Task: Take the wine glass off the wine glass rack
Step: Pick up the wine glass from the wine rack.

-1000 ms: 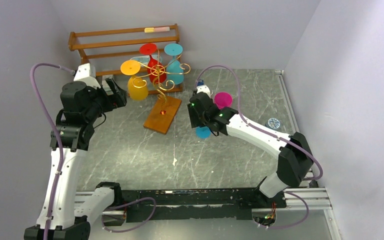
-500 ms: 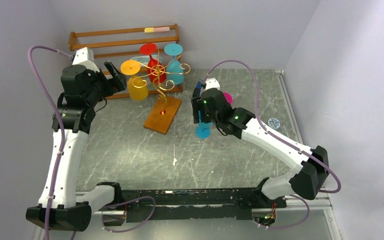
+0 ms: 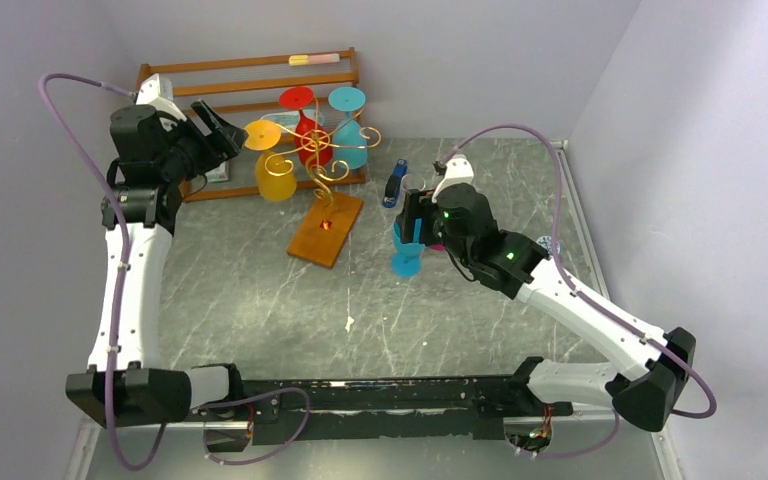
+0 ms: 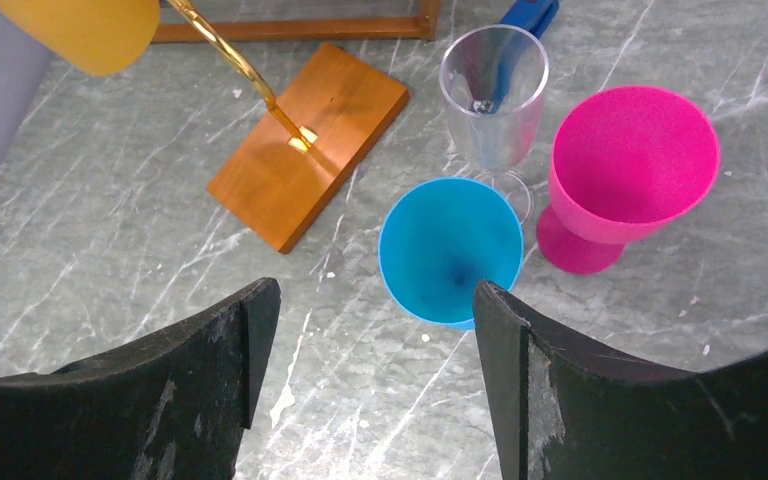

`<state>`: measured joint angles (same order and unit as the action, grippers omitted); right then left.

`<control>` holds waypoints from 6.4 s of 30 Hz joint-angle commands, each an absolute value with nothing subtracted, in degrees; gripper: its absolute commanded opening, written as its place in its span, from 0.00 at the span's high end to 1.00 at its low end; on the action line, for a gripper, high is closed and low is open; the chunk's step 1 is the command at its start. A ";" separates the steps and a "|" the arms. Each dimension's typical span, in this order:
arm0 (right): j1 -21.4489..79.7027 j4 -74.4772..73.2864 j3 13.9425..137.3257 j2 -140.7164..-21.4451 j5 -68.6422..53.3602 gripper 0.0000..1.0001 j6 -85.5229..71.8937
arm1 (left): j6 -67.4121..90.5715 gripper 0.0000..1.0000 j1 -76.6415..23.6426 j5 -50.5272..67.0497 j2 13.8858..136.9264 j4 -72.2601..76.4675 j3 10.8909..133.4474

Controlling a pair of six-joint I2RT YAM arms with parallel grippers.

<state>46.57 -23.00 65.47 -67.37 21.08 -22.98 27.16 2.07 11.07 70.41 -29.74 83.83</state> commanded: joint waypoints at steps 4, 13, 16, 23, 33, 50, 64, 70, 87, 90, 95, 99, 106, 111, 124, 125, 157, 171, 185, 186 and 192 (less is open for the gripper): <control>46.29 -20.95 63.53 -65.40 21.80 0.25 -26.40 | 36.19 0.26 6.44 26.06 75.34 -19.27 81.10; 46.24 -20.70 62.46 -66.12 20.79 0.25 -27.24 | 34.25 0.43 9.36 32.15 77.34 -17.62 79.36; 46.26 -21.10 62.51 -66.53 20.68 0.25 -28.02 | 35.30 0.45 9.76 34.02 76.44 -14.29 76.54; 46.23 -20.23 62.09 -66.85 19.33 0.25 -28.54 | 35.27 0.54 10.00 37.60 77.15 -13.40 75.25; 46.23 -20.33 60.93 -65.71 19.69 0.24 -28.74 | 36.62 0.65 11.41 38.65 76.63 -12.99 74.02; 46.19 -20.40 61.61 -66.77 17.95 0.24 -29.58 | 43.12 0.56 12.12 42.43 76.64 -6.80 71.98; 46.21 -21.50 62.77 -69.07 15.89 0.24 -30.68 | 44.49 0.65 12.16 37.78 76.57 -8.19 73.79; 46.15 -21.51 63.32 -69.69 15.64 0.24 -30.09 | 45.26 0.65 12.14 39.46 77.41 -6.17 73.47; 46.14 -20.85 63.72 -69.79 15.47 0.23 -29.28 | 47.64 0.69 12.17 40.67 78.31 -2.69 73.34; 46.11 -20.80 63.85 -69.15 15.62 0.23 -28.89 | 47.86 0.71 12.18 40.97 78.80 -2.29 73.52; 46.05 -20.92 63.75 -68.95 15.73 0.23 -28.84 | 49.75 0.73 12.14 42.75 79.39 0.32 73.06; 46.10 -20.83 63.68 -68.84 15.32 0.23 -29.33 | 49.73 0.79 12.19 43.59 79.67 0.65 72.91; 45.99 -20.57 62.63 -67.91 15.10 0.23 -30.00 | 50.15 0.94 12.14 43.45 79.02 0.68 72.34; 45.97 -20.82 62.62 -67.69 15.53 0.23 -29.96 | 52.89 0.95 12.22 44.70 79.19 3.08 71.92; 45.96 -21.09 62.31 -67.03 15.79 0.23 -30.21 | 64.02 0.95 12.57 46.80 79.23 8.76 69.27; 45.97 -21.10 62.25 -66.97 15.81 0.23 -30.17 | 65.08 0.95 12.68 47.16 79.13 9.88 68.65; 45.97 -20.81 61.88 -67.24 15.16 0.23 -31.71 | 81.46 0.95 13.91 34.11 74.19 9.50 65.45; 45.92 -19.54 60.88 -67.24 15.17 0.23 -32.01 | 79.98 0.95 13.80 31.89 75.61 7.40 68.80; 45.97 -19.43 61.00 -67.63 14.86 0.23 -32.52 | 77.79 0.95 10.68 30.44 80.67 5.83 73.39; 45.91 -19.60 61.07 -67.64 14.97 0.23 -32.44 | 77.64 0.95 10.52 30.38 80.90 5.20 73.65; 45.97 -19.74 60.87 -66.82 15.91 0.23 -31.83 | 77.80 0.95 9.41 29.86 81.16 6.59 72.86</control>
<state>46.19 -20.40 61.49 -67.75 14.63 -31.92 78.43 10.28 31.07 80.84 5.54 71.55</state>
